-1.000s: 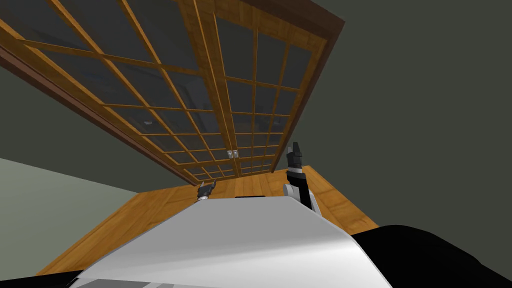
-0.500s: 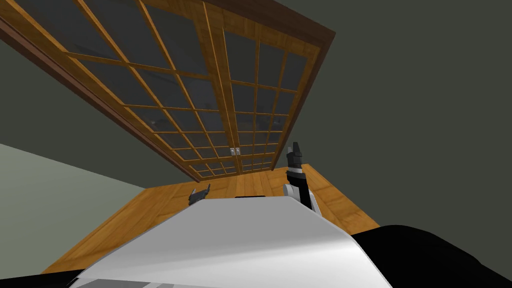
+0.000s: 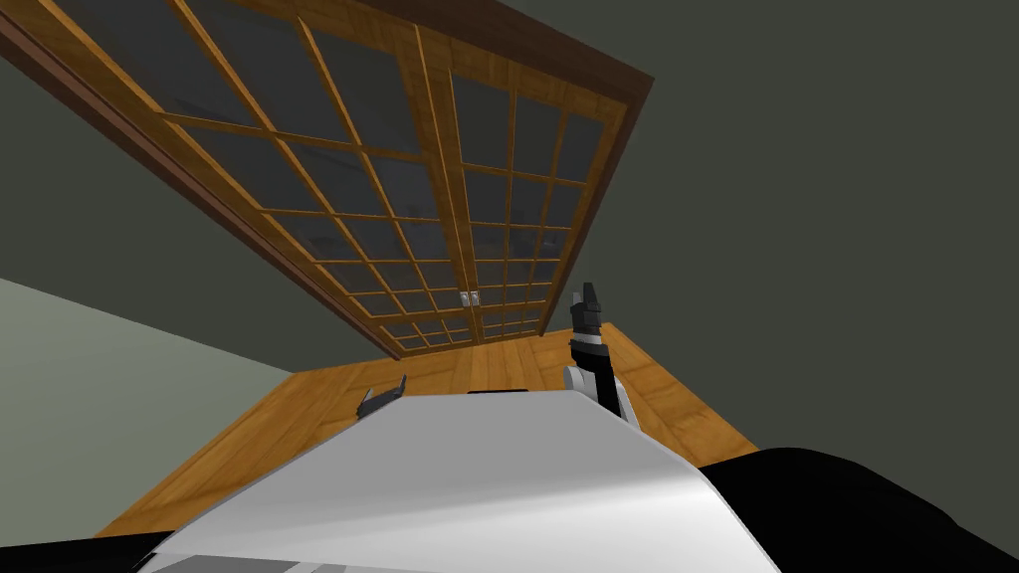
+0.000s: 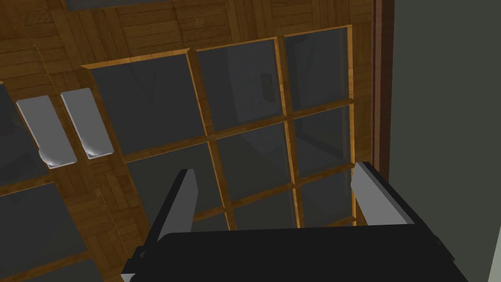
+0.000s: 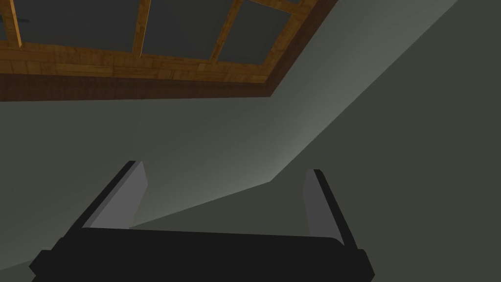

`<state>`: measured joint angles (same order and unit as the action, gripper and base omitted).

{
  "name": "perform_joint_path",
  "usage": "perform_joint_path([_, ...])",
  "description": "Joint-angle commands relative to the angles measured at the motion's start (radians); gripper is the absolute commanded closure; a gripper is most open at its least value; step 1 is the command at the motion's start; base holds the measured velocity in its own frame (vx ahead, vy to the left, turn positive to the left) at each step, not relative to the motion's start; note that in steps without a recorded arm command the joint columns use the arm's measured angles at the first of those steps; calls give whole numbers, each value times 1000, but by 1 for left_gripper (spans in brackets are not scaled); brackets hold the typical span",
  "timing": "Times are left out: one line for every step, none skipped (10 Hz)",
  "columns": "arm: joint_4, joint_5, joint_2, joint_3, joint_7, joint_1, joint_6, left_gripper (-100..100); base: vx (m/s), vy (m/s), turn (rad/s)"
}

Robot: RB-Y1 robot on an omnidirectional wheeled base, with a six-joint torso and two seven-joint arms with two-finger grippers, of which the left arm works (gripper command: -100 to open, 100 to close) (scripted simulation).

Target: Pull the door open

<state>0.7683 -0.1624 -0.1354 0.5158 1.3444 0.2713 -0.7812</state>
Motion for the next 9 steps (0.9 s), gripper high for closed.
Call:
perform_joint_path([-29,10,-8,21,9,-6,-6,-100,-68,24,-57])
perform_joint_path([-32,12,-9,26,11,-5,-5,-100,-36,19,-42])
perform_joint_path([-41,19,-11,39,16,-5,-4,-100,-24,23,-64])
perform_joint_path([-56,30,-13,62,24,-13,-2,-100,3,33,-165])
perform_joint_path([-66,38,-12,77,33,-30,-1,-100,69,57,-238])
perform_joint_path([-69,41,-9,82,37,-43,-1,-100,154,65,-189])
perform_joint_path([-71,43,-6,84,40,-59,-2,-100,189,35,-213])
perform_joint_path([-71,44,-3,84,43,-74,-3,-100,171,21,-161])
perform_joint_path([-71,45,0,84,45,-85,-3,-100,164,4,-100])
